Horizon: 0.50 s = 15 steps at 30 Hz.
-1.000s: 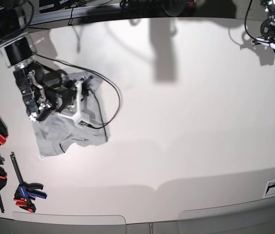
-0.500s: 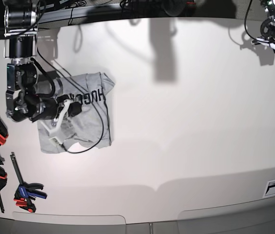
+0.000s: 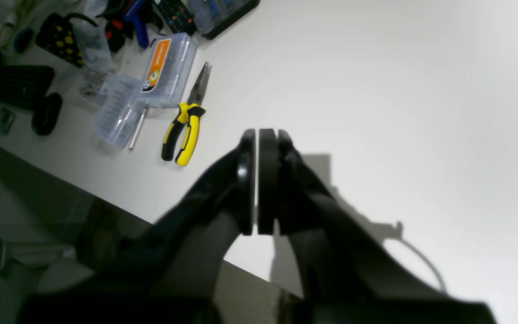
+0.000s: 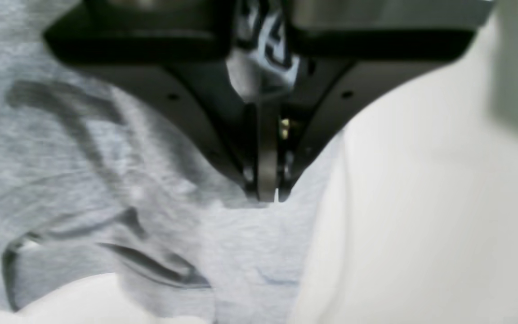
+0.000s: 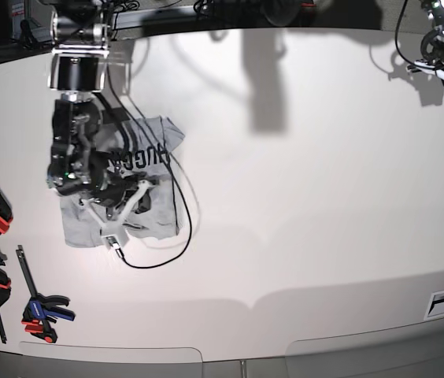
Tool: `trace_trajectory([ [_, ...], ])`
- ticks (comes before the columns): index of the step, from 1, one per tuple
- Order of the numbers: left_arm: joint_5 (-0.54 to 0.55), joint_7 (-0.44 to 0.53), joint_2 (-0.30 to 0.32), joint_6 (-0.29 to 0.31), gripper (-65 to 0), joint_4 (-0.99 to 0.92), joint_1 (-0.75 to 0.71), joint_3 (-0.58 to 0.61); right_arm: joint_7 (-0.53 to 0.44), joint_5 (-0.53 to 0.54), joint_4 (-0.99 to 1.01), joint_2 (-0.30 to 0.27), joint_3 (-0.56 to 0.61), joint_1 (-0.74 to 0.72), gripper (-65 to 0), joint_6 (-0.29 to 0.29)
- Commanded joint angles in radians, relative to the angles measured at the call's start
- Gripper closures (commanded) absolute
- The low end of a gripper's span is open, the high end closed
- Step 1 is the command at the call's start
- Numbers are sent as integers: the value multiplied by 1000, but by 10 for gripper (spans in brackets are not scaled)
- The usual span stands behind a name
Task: Fold the T-shirt properly
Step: 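Slide the shirt with the right gripper toward the table center and flatten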
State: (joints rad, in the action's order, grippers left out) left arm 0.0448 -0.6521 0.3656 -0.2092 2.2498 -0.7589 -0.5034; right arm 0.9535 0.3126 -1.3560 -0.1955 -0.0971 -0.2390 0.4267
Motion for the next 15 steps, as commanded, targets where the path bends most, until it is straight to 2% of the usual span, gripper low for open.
trace_trajectory([
  [1, -18, 24, 11, -4, 0, 16, -6, -8, -31, -31, -18, -10, -6, -26, 0, -26],
  [9, -18, 25, 12, -4, 0, 16, -5, -8, -103, -165, 12, -21, -8, 45, 0, -104],
  [15, -18, 24, 11, -4, 0, 16, -5, -8, -100, -172, 25, -21, -8, 129, 0, -105],
])
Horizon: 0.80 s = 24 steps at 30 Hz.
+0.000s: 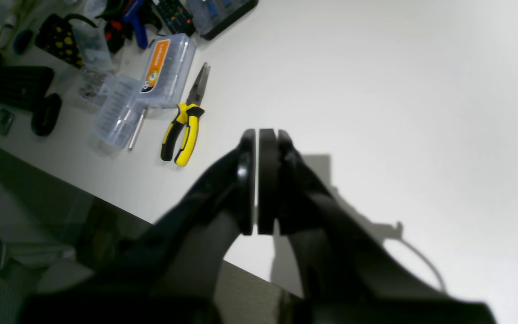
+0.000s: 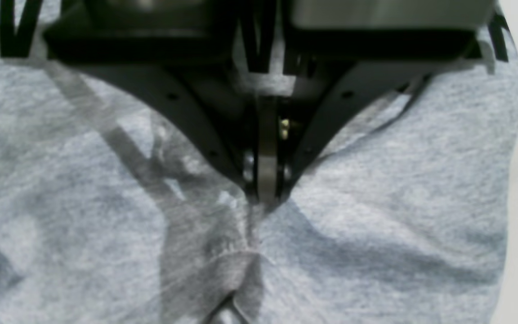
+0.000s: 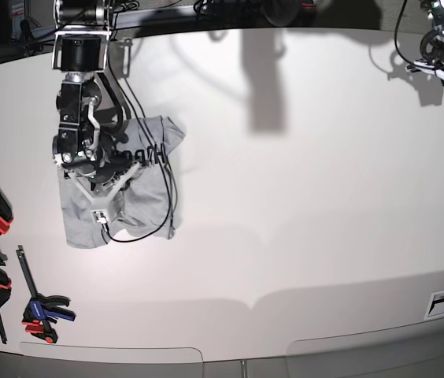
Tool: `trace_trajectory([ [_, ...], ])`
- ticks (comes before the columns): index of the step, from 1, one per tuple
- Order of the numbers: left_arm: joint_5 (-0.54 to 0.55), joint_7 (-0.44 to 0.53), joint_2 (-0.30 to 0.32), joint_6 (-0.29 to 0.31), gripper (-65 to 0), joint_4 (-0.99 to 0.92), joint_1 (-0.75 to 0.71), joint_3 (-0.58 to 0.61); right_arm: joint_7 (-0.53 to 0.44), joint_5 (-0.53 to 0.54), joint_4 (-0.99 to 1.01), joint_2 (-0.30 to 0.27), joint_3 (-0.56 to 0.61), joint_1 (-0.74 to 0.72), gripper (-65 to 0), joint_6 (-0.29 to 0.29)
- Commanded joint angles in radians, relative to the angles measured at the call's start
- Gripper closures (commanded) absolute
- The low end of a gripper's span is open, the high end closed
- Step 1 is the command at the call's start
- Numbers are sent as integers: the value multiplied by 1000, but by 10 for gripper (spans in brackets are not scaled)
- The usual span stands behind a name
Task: Fold the T-shirt properly
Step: 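Slide the shirt with the right gripper toward the table center and flatten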
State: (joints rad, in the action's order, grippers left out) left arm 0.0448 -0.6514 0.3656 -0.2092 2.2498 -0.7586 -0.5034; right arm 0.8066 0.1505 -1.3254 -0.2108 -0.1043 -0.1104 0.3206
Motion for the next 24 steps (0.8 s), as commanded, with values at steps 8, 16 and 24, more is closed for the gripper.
trace_trajectory([
  [8, -18, 19, 11, -4, 0, 16, -6, -8, 62, 12, -6, -50, -92, 108, 0, 27],
  [16, -17, 20, 12, -4, 0, 16, -6, -8, 125, 171, -6, -89, -266, 193, 0, 149],
  [24, -17, 19, 11, -4, 0, 16, -6, -8, 126, 194, -13, -89, -283, 317, 0, 170],
])
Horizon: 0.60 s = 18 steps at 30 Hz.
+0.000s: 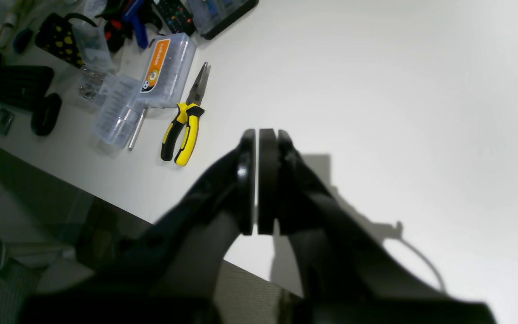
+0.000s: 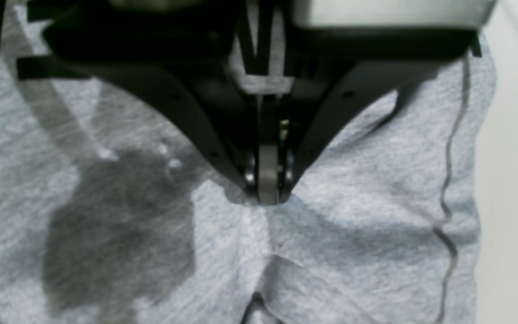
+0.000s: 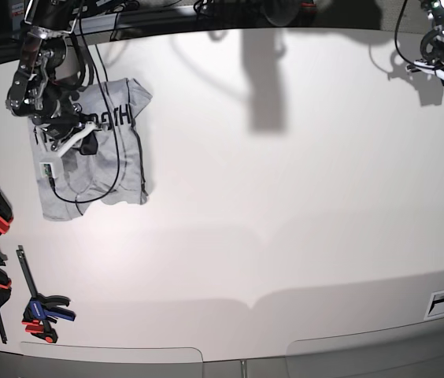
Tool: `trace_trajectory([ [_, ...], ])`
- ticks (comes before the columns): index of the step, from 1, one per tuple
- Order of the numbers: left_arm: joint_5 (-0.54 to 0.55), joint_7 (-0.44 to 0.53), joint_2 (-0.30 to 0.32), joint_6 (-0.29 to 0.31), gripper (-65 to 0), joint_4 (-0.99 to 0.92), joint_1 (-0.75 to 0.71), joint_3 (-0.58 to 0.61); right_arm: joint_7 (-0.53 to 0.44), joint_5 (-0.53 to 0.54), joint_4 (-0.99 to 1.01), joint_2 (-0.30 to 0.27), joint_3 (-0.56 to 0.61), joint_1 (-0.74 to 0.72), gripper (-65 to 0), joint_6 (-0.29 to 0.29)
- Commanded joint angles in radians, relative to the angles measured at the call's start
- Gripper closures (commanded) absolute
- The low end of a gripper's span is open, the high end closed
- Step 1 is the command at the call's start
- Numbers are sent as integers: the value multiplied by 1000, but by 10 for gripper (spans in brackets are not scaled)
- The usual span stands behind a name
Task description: Fold the T-shirt properly
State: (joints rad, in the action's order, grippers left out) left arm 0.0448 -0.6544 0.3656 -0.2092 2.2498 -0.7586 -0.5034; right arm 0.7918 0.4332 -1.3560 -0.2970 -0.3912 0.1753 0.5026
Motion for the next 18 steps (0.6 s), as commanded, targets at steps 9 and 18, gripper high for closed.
trace_trajectory([
  [9, -17, 23, 12, -4, 0, 16, -6, -8, 111, -97, 17, -44, 4, 60, 0, -21],
  [18, -17, 22, 11, -4, 0, 16, -6, -8, 125, -122, 17, -71, 4, 61, 0, -58],
])
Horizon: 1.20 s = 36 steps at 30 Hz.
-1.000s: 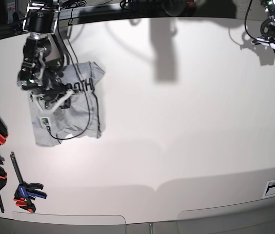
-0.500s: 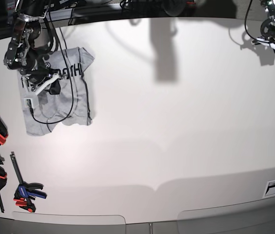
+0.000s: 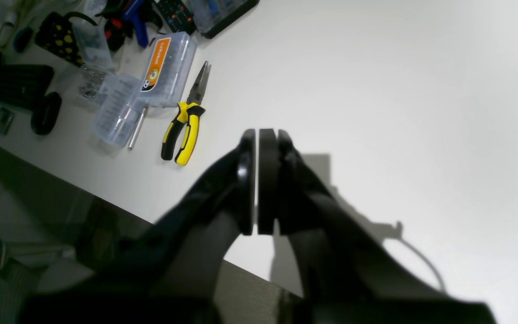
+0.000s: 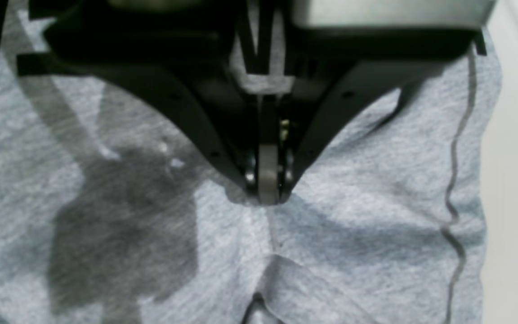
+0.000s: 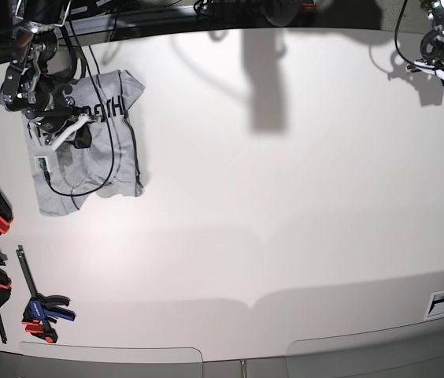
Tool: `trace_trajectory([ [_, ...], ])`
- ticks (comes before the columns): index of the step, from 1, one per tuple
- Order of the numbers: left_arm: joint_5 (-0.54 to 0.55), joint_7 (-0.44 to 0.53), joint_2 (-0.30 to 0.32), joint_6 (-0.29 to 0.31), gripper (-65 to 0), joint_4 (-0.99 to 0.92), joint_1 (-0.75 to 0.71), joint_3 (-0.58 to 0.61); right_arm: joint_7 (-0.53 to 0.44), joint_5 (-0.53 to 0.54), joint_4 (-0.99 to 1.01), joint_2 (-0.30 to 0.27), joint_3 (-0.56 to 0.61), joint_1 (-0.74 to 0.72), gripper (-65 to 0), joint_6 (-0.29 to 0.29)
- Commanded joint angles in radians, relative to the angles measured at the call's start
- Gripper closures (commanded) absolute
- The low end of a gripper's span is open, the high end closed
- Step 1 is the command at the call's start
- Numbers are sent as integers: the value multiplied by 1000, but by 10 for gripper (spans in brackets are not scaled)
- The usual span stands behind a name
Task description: Fold the T-shirt properly
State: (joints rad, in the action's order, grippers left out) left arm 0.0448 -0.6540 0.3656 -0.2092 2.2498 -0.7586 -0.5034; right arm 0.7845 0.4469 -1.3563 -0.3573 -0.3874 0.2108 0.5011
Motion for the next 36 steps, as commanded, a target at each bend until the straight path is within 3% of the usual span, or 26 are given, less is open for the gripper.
trace_trajectory([
  [1, -17, 22, 11, -4, 0, 16, -6, -8, 131, -136, 18, -11, 0, 25, 0, -57],
  [10, -17, 22, 11, -5, 0, 16, -6, -8, 113, -68, -61, -11, -37, -6, 0, -56],
  [18, -17, 22, 11, -5, 0, 16, -6, -8, 114, -63, -198, -15, -106, -130, 0, -56],
  [22, -17, 23, 11, -5, 0, 16, -6, -8, 127, 58, -274, -37, -106, -164, 0, -53],
  [27, -17, 20, 11, -5, 0, 16, -6, -8, 160, 114, -399, -39, -106, -165, 0, 16],
  [36, -18, 3, -62, -3, 0, 16, -6, -8, 219, 115, -517, -39, -106, -19, 0, 19],
])
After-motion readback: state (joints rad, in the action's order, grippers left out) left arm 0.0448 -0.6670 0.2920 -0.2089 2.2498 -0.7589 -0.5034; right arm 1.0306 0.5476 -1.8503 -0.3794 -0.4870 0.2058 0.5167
